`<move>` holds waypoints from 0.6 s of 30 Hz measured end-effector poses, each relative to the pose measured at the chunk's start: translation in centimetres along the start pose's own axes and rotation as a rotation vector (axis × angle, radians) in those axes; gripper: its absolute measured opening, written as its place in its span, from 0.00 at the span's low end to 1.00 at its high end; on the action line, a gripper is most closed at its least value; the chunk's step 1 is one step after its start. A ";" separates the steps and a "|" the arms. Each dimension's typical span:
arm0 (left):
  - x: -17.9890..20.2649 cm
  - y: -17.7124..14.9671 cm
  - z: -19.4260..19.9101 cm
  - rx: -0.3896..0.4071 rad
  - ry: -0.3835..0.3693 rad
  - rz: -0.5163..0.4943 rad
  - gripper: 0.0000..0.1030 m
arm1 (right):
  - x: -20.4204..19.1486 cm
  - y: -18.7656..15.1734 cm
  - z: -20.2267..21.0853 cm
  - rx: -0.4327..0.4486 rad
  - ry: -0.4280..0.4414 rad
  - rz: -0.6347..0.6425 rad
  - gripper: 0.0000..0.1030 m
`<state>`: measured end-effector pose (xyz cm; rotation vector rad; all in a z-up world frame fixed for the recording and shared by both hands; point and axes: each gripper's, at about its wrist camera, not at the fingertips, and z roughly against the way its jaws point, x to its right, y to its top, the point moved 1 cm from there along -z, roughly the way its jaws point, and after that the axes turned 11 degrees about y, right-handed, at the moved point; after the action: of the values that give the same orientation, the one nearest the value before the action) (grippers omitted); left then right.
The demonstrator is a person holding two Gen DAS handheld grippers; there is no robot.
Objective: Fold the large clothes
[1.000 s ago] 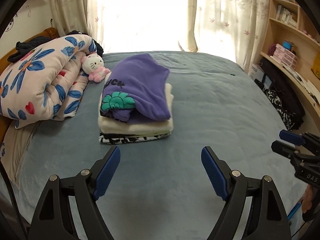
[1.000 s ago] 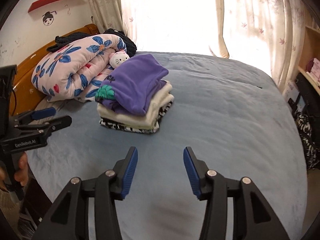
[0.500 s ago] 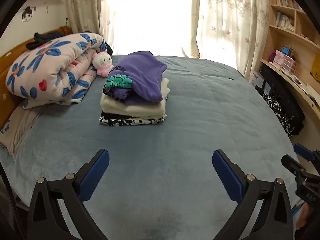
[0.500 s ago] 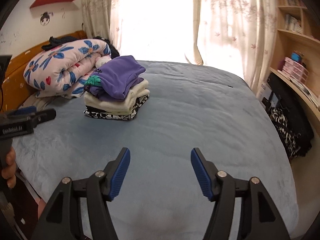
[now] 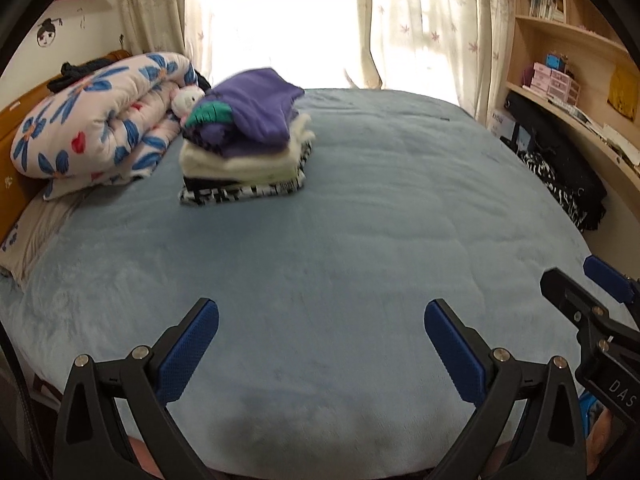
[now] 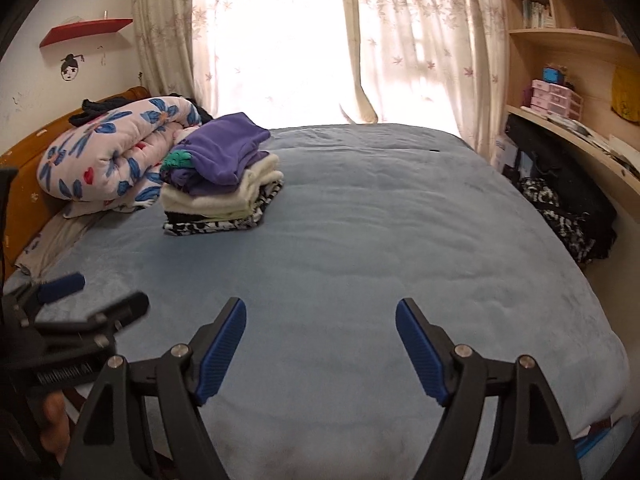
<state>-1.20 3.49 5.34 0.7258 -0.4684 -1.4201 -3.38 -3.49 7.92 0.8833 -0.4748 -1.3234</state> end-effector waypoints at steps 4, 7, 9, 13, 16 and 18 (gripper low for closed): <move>1.3 -1.5 -0.9 -0.024 0.003 -0.022 0.99 | 0.2 -1.4 -0.7 -0.037 -0.009 -0.001 0.76; 1.8 -1.9 -1.2 -0.032 0.000 -0.026 0.99 | 0.5 -2.1 -1.2 -0.054 -0.017 -0.009 0.76; 1.9 -1.9 -1.4 -0.037 -0.002 -0.024 0.99 | 0.6 -2.4 -1.4 -0.060 -0.018 -0.018 0.76; 1.8 -1.8 -1.6 -0.045 0.002 -0.015 0.99 | 0.9 -2.7 -1.9 -0.078 -0.004 -0.039 0.76; 1.7 -1.7 -1.6 -0.047 0.001 -0.006 0.99 | 0.9 -2.9 -2.1 -0.079 -0.004 -0.041 0.76; 1.6 -1.7 -1.7 -0.048 0.001 -0.007 0.99 | 0.9 -2.9 -2.1 -0.076 -0.004 -0.043 0.76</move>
<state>-1.04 2.19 2.80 0.6903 -0.4295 -1.4329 -3.45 -3.78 4.29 0.8315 -0.4077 -1.3739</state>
